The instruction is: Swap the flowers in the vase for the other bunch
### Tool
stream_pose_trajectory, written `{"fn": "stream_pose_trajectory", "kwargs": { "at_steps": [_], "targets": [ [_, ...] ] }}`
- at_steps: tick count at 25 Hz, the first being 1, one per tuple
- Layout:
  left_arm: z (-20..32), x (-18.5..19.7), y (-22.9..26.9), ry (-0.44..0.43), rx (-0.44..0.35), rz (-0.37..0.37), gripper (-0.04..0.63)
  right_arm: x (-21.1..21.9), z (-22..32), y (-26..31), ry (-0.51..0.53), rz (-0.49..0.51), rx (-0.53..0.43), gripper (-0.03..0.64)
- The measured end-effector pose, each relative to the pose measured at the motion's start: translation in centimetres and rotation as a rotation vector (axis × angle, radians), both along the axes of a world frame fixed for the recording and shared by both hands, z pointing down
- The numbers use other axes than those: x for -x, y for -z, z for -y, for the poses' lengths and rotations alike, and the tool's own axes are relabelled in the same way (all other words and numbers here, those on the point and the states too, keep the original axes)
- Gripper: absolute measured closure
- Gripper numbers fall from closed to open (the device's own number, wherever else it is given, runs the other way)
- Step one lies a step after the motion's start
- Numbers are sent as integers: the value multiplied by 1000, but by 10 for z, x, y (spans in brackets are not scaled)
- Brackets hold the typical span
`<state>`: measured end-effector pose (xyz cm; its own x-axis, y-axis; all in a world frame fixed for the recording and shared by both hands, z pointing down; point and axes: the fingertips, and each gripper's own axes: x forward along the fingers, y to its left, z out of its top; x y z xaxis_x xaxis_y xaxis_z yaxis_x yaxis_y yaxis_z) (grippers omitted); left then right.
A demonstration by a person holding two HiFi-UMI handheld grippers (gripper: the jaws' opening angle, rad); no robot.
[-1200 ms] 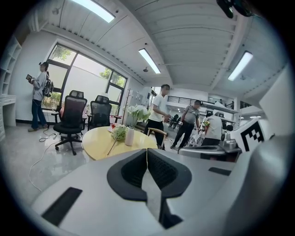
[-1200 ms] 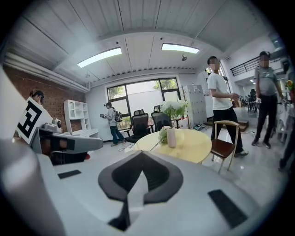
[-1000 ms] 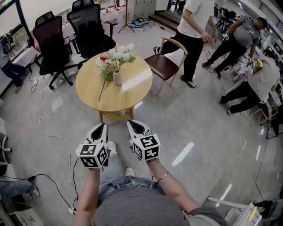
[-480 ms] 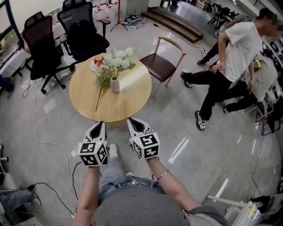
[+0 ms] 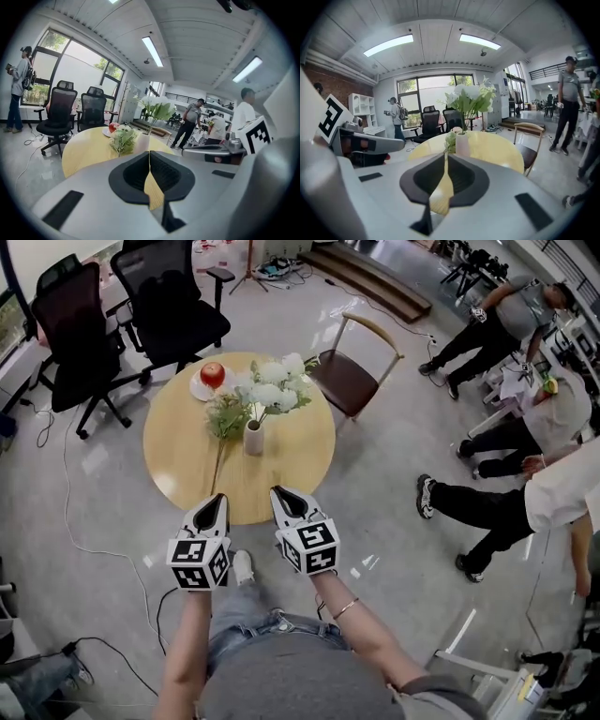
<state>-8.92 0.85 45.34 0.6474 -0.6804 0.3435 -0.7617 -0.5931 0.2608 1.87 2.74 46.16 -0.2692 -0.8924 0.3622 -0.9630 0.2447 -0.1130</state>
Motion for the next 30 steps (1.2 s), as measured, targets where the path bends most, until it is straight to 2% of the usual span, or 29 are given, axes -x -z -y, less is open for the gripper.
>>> {"fn": "stream_pose_trajectory", "kwargs": {
  "at_steps": [8,25,30],
  "targets": [
    [57,-6,-5,-44,12,-9,575,3,53,-7,-15,-22,23,595],
    [133,-30,-9,-175,12,-5,575,-7,120,-31,-46,-51,66,442],
    [140,-39,-4,-230,10,-10,574,-7,132,-32,-38,-96,64,404]
  ]
}}
